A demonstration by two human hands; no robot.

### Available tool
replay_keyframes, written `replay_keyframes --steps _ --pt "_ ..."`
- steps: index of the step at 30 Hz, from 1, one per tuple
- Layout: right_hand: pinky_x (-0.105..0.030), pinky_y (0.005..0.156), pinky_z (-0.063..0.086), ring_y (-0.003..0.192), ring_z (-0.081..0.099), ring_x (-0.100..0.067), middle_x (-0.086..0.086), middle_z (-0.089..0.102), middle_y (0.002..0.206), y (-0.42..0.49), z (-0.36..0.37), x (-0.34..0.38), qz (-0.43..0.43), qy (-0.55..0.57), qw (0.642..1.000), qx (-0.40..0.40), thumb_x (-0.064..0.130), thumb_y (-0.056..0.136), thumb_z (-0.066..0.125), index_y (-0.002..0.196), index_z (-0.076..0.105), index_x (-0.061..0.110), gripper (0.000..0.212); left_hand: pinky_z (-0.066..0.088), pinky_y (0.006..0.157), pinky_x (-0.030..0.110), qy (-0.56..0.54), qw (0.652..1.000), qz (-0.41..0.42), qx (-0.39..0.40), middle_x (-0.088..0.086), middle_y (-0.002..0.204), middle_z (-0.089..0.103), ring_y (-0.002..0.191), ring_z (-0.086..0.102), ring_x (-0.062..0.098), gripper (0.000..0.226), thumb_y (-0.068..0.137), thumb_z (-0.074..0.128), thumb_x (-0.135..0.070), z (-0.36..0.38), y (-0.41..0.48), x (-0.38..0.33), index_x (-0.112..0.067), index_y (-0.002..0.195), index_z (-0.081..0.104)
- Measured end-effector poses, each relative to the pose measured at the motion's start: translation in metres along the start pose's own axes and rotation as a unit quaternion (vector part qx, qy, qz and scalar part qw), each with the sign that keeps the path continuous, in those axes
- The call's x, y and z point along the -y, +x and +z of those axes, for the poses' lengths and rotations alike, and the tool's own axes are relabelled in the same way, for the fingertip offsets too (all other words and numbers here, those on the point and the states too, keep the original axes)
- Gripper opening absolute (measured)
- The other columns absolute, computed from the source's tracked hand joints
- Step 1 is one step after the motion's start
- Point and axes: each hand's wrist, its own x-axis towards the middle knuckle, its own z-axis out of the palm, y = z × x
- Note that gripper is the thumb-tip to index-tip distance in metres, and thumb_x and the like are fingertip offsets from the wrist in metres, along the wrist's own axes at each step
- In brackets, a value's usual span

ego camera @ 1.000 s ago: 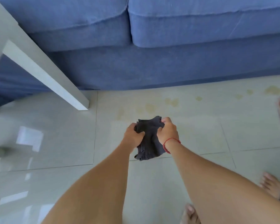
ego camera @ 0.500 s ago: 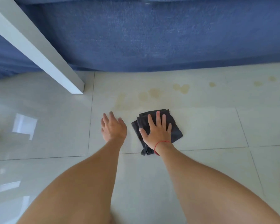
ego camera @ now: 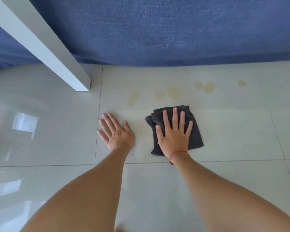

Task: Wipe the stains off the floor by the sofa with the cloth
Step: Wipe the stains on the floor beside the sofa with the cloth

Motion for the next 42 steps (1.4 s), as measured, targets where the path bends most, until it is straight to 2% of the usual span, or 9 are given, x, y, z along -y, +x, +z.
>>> replay_keyframes --steps 4,8,10,14,17,24,32,36,42 --pt "-0.06 0.115 0.004 0.148 0.01 -0.035 -0.008 0.014 0.161 0.021 0.0 0.023 -0.017 0.007 1.0 0.003 0.054 0.093 0.02 0.15 0.022 0.029 0.062 -0.008 0.121 0.044 -0.006 1.0 0.01 -0.018 0.003 0.163 -0.015 0.15 -0.014 0.021 0.066 0.102 0.018 -0.04 0.002 -0.001 0.001 -0.012 0.154 -0.009" --pt "-0.061 0.115 0.008 0.147 0.016 -0.035 -0.006 0.021 0.16 0.042 0.001 0.036 -0.075 0.003 0.997 -0.01 0.052 0.093 0.026 0.148 0.029 0.028 0.06 0.023 0.108 0.045 -0.013 0.991 0.034 -0.133 0.014 0.147 0.035 0.135 0.031 0.033 0.047 0.097 0.037 -0.031 -0.007 0.011 0.004 -0.008 0.139 0.04" --pt "-0.06 0.116 0.008 0.147 0.016 -0.033 -0.003 0.022 0.16 0.041 0.001 0.031 -0.107 -0.003 0.994 -0.006 0.051 0.094 0.026 0.148 0.03 0.028 0.059 0.026 0.104 0.044 -0.025 0.986 0.04 -0.159 0.013 0.138 0.042 0.126 0.037 0.034 0.039 0.098 0.037 -0.028 -0.016 0.029 0.001 -0.01 0.131 0.047" --pt "-0.055 0.119 0.01 0.149 0.014 -0.027 0.004 0.019 0.16 0.034 -0.006 0.004 -0.175 -0.008 0.985 0.014 0.049 0.096 0.025 0.149 0.026 0.03 0.057 0.01 0.117 0.045 0.004 0.988 0.065 -0.14 0.007 0.161 0.014 0.148 0.012 0.028 0.05 0.101 0.029 -0.028 -0.023 0.06 -0.004 -0.024 0.15 0.028" --pt "-0.049 0.121 0.0 0.15 0.004 -0.02 0.011 0.009 0.162 0.044 -0.013 -0.013 -0.135 0.002 0.99 0.026 0.048 0.098 0.022 0.15 0.017 0.033 0.055 -0.003 0.121 0.045 0.01 0.993 0.067 -0.092 0.0 0.164 0.0 0.151 -0.003 0.022 0.053 0.102 0.019 -0.032 -0.016 0.068 0.002 -0.031 0.155 0.012" --pt "-0.059 0.115 -0.007 0.149 -0.005 -0.029 0.003 0.001 0.163 0.091 -0.008 0.034 0.021 0.03 0.999 0.003 0.05 0.098 0.024 0.151 0.011 0.033 0.057 -0.002 0.122 0.044 0.014 0.99 0.069 -0.123 0.0 0.164 0.003 0.151 0.0 0.021 0.053 0.102 0.017 -0.031 -0.008 0.067 0.001 -0.031 0.155 0.011" --pt "-0.059 0.116 -0.002 0.149 0.006 -0.033 -0.001 0.013 0.162 0.071 -0.002 0.05 -0.065 0.014 0.998 0.006 0.051 0.095 0.024 0.15 0.021 0.032 0.058 -0.004 0.121 0.046 0.024 0.991 0.072 -0.114 0.0 0.164 0.001 0.151 -0.003 0.021 0.054 0.102 0.014 -0.032 -0.01 0.067 0.002 -0.031 0.155 0.008" --pt "-0.05 0.119 -0.002 0.15 0.006 -0.025 0.006 0.011 0.162 0.057 -0.01 0.021 -0.123 -0.002 0.992 0.032 0.052 0.094 0.02 0.15 0.019 0.035 0.058 -0.005 0.121 0.046 0.017 0.992 0.064 -0.106 -0.001 0.164 0.0 0.151 -0.003 0.02 0.054 0.102 0.015 -0.032 -0.013 0.065 0.002 -0.032 0.155 0.008" --pt "-0.048 0.119 -0.005 0.15 -0.003 -0.02 0.01 0.001 0.162 0.075 -0.016 0.004 -0.073 0.001 0.997 0.029 0.048 0.1 0.021 0.151 0.009 0.034 0.055 -0.003 0.121 0.045 0.018 0.99 0.064 -0.122 -0.002 0.164 0.002 0.151 -0.001 0.02 0.053 0.102 0.016 -0.032 -0.011 0.065 0.001 -0.032 0.155 0.01"
